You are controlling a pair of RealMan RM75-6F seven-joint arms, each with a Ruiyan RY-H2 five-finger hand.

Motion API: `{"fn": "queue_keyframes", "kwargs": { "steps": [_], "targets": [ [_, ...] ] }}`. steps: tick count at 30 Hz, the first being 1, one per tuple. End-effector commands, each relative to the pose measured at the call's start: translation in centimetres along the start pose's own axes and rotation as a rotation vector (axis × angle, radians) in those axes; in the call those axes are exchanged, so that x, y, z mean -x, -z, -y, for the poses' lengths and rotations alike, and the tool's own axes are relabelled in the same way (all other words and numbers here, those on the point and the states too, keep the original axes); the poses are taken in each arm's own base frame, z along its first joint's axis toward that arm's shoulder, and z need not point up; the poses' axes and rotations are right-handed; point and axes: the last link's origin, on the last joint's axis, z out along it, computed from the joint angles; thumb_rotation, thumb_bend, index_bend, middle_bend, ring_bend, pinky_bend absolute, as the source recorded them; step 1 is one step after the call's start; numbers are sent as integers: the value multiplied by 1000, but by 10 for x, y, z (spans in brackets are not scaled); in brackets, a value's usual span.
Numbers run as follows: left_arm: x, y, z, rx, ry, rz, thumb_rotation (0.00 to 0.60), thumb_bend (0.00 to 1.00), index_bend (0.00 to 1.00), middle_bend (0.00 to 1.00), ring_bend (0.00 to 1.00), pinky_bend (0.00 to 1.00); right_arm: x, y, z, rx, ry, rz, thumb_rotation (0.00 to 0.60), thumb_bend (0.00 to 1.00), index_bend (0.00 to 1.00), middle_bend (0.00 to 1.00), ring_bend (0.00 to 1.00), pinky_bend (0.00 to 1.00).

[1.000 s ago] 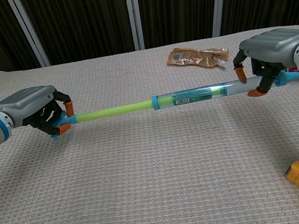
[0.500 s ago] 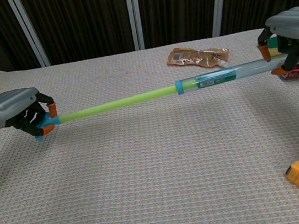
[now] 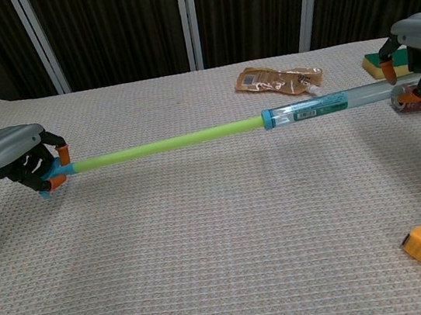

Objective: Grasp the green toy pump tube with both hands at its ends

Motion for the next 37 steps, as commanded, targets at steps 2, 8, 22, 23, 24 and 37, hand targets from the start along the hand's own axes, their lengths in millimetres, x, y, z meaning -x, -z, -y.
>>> {"fn": "queue_keyframes", "kwargs": {
  "steps": [2,8,22,23,24,37],
  "targets": [
    [1,1,0,1,12,9,600,315,181,791,765,973,2,1,0,-5,2,7,600,38,93,1000,1000,1000],
    [-11,6,2,7,57,-56,600,8,0,752,764,973,0,12,0,-24,-24,-6,600,0,0,1000,1000,1000],
    [-76,97,38,-17,138,-275,600,0,0,23,56,106,-25,91,-55,-116,-209,-247,600,0,0,278,326,379],
    [-78,106,40,-23,138,-272,600,0,0,0,8,36,-25,98,-60,-118,-209,-261,600,0,0,169,191,241],
    [-80,126,44,-46,124,-278,600,0,0,0,0,6,-24,111,-70,-115,-198,-283,600,0,0,107,117,156],
    [-84,192,45,-92,147,-294,600,0,0,0,0,0,-3,164,-102,-48,-137,-315,600,0,0,0,0,0]
  ]
}}
